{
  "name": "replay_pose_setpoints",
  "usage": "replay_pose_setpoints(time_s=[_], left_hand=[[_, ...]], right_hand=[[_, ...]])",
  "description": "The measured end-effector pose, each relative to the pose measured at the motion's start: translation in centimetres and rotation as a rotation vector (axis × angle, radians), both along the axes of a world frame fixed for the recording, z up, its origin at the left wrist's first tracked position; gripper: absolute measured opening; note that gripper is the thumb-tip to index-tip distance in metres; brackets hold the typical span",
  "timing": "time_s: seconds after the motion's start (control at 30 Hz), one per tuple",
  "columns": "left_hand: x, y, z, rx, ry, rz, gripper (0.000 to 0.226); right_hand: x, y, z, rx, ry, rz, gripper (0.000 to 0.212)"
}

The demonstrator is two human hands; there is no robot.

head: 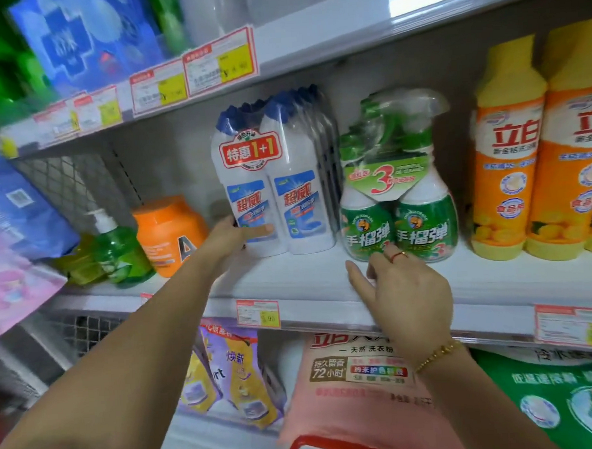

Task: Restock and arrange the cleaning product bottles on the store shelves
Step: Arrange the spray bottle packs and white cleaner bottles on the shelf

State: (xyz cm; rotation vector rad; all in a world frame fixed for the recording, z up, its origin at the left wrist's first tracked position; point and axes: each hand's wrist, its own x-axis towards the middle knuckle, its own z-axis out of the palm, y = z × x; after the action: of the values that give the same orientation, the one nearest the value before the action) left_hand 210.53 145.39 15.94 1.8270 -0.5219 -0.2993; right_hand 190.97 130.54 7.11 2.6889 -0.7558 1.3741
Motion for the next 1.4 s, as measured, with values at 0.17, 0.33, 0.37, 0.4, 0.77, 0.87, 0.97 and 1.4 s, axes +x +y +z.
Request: replay_pose_setpoints(time_s=[0.17, 0.33, 0.37, 0.4, 0.77, 0.87, 0.97, 1.4], left_hand=[[-1.1, 0.4, -0.2, -0.053, -0.101, 0.044, 0.048], [-3.5, 1.7, 0.5, -0.083, -0.282, 0.099, 0.042], [-4.1, 2.1, 0.5, -0.079, -0.328, 0.102, 0.043], [-4.7, 2.6, 0.4, -0.076, -0.394, 0.100, 0.046], [-11.3, 6.6, 2.1, 0.043, -0.918, 0.067, 0.044], [-13.3, 8.1, 3.0, -0.039, -0.848, 0.091, 0.048], [-15.6, 10.2, 3.7, -0.120, -0.750, 0.120, 0.053], [-24.2, 16.7, 3.9, -0.346, -0.438, 0.129, 0.059]], right_hand=[[-0.1, 0.1, 0.0, -0.012, -0.053, 0.005, 0.048], [-0.1, -0.1, 0.0, -0.015, -0.065, 0.028, 0.047], [-0.1, -0.1, 0.1, -0.012, -0.064, 0.035, 0.048], [-0.2, -0.1, 0.1, -0.012, -0.061, 0.041, 0.048], [-2.7, 0.7, 2.2, 0.436, -0.024, 0.330, 0.059], [-3.8, 1.7, 3.7, 0.733, -0.267, 0.660, 0.068], [-4.8, 3.5, 5.5, 0.920, -0.349, 0.885, 0.074], [-8.5, 8.8, 6.4, 1.380, -0.157, 1.357, 0.077]])
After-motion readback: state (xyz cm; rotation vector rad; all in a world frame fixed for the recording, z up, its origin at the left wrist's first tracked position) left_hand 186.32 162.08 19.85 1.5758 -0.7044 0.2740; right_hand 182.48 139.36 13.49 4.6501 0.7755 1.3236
